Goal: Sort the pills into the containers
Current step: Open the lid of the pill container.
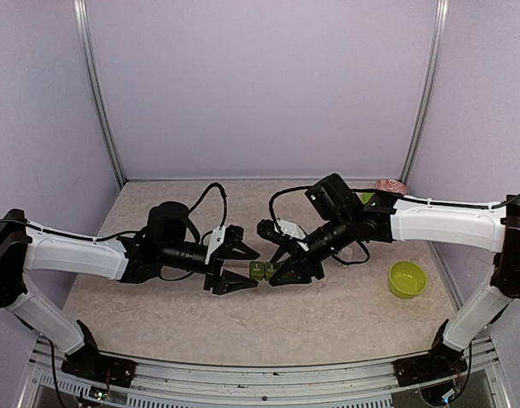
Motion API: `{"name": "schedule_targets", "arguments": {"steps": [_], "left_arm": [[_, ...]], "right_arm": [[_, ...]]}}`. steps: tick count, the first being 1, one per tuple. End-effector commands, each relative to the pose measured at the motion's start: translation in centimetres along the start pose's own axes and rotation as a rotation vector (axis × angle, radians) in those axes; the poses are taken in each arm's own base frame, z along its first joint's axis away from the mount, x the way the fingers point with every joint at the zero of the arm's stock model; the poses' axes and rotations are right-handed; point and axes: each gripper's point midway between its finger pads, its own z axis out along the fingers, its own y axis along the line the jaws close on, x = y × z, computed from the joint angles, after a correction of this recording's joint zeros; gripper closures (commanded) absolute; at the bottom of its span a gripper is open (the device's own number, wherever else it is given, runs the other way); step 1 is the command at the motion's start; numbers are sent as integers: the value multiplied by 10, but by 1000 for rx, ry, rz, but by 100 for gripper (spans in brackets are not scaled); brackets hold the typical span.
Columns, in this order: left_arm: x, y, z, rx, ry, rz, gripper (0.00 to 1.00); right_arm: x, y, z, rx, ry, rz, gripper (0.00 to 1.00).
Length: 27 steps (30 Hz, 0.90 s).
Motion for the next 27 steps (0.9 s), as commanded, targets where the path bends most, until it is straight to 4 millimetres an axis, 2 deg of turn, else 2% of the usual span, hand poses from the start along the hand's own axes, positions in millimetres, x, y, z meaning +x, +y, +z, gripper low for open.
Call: {"name": "schedule_targets", "arguments": {"steps": [1,5,11,22,25,27], "left_arm": [[1,-2,2,3,7,11,32],[2,-3,4,6,10,7,32],[4,-2,5,12,17,2,40],[-2,-1,6,6,4,7,58],[-4,-2,7,10,-3,3,72],[-5,-3,7,8,-9,-1,73]], "right_arm": [[-1,7,2,-22,-2,-10,65],[0,7,2,-22,-1,-9,65],[-1,7,2,-23,-4,-12,66],[-1,6,2,-20,-3,-11,66],[-1,6,2,-20,-1,-12,66],[0,6,2,-17,1,-10,66]]}}
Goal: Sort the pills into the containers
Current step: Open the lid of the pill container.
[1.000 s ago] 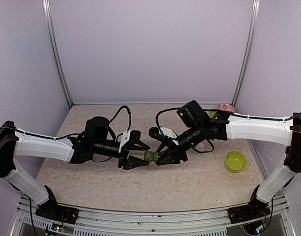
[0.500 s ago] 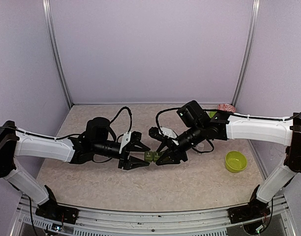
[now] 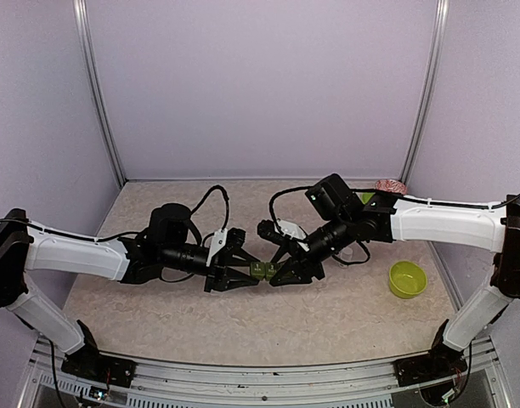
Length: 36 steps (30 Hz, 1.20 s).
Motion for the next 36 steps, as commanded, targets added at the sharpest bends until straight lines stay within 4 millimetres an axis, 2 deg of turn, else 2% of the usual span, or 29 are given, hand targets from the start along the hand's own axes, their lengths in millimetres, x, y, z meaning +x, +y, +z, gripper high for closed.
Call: {"name": "schedule_targets", "arguments": {"steps": [1,6,10,17,24,36], "left_arm": [[-11,-1,4,6,-30,9,72],[-13,-1,2,-5,-42,-7,53],[-14,1,0,-23,-43,-13,33],[-20,7,-2,-56,-55,-36,19],[-29,10,-5,-75,-71,-52,12],[-34,28,-9,-157,-64,-73,9]], "right_arm": [[-1,5,2,-13,-2,-13,66],[-1,5,2,-12,-3,-14,66],[-2,5,1,-11,-6,-18,66],[3,3,3,1,11,-13,66],[7,2,6,15,31,-17,67],[5,8,7,14,31,-45,67]]}}
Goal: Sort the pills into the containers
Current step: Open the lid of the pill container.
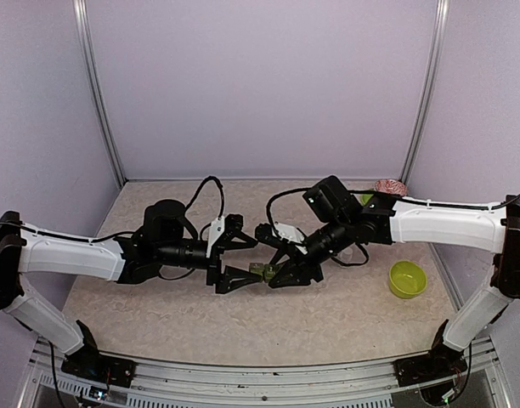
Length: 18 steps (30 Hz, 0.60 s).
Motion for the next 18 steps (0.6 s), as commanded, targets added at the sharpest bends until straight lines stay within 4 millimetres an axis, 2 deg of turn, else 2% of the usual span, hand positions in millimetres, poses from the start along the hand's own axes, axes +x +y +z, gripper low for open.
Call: {"name": "schedule_targets", "arguments": {"steps": [1,18], "left_arm": [[-16,13,-2,-59,-27,8,9],[-7,53,-9,-240,9,-49,10]], "right_arm": [[2,8,3,-12,8,-23,67],[0,17,3,-22,5,-54,67]]}}
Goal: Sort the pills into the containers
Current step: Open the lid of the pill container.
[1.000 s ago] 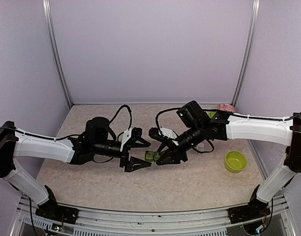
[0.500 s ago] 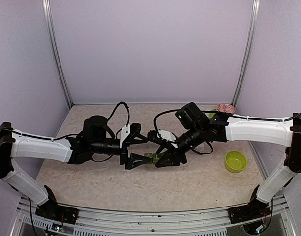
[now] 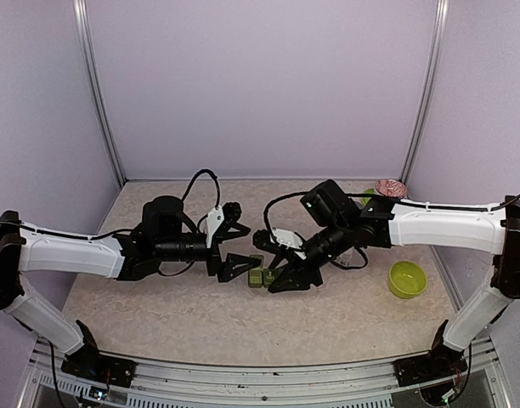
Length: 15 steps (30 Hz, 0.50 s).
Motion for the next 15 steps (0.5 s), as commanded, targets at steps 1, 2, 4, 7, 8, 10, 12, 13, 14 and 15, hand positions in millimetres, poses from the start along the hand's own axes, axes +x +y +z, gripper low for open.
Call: {"name": "schedule_targets", "arguments": {"steps": [1,2,4,7,8,10,12,13,14,15], "left_arm": [[-8,20,-1,-81,-10,-20,10],[-8,23,-2,-93,-10,-29,10],[-6,28,-1,-114,1,-42,10],[-2,32,2,-123,17,-57,10],[-1,33,3,-125,24,-62,10],[3,34,5,-125,38,-70,10],[7,34,8,-119,54,-76,11],[9,34,9,-116,62,-79,11],[13,33,10,-112,76,-85,11],[15,33,11,-108,84,-85,10]], "right_arm": [[-4,10,-2,-16,-13,-29,67],[-4,11,-2,-16,-13,-31,67],[-4,11,-2,-15,-13,-35,67],[-4,12,0,-13,-9,-41,67],[-3,13,1,-12,-5,-43,67],[-2,13,2,-8,3,-46,67],[-1,14,3,-4,10,-48,67],[-1,14,3,-2,11,-50,67],[-2,14,3,1,11,-54,67],[-2,14,3,4,11,-56,67]]}}
